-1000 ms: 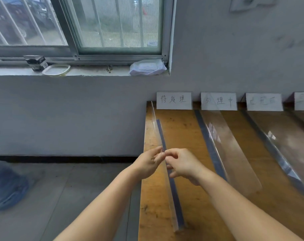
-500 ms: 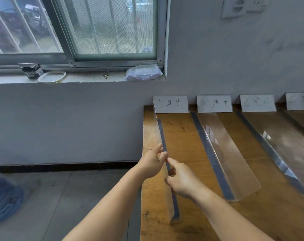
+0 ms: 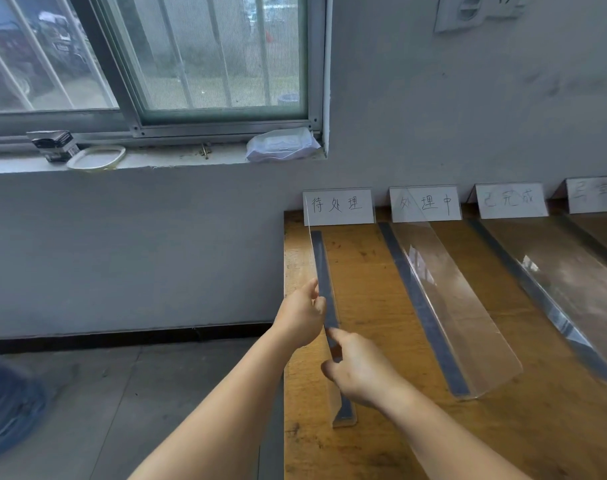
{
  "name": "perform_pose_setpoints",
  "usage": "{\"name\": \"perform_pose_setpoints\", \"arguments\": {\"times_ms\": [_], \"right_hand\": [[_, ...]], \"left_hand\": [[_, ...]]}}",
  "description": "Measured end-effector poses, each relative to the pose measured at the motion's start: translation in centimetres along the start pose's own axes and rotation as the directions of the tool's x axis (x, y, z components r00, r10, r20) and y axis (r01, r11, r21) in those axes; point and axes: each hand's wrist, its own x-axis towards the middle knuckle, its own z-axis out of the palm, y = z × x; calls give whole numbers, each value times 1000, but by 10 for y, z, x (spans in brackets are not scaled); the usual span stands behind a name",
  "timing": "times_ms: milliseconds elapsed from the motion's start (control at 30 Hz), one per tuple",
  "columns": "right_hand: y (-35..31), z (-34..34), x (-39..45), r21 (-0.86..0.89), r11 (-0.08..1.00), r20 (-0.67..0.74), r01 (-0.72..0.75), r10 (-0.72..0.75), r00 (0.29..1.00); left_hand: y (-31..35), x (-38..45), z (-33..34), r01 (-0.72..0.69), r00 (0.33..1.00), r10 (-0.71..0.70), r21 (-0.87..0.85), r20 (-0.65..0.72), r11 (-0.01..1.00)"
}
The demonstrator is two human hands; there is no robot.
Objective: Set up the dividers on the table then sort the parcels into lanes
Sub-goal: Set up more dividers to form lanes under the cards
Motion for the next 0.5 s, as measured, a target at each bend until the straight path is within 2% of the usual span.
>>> {"name": "perform_pose_setpoints", "arguments": {"times_ms": [300, 500], "right_hand": [[-3, -4, 4, 5, 1000, -40, -6, 7, 999], [-5, -1, -1, 42, 999, -10, -5, 5, 1000]], "left_hand": [[10, 1, -2, 1, 1000, -1, 9, 8, 1000], [7, -1, -1, 34, 999, -34, 29, -16, 999]]}}
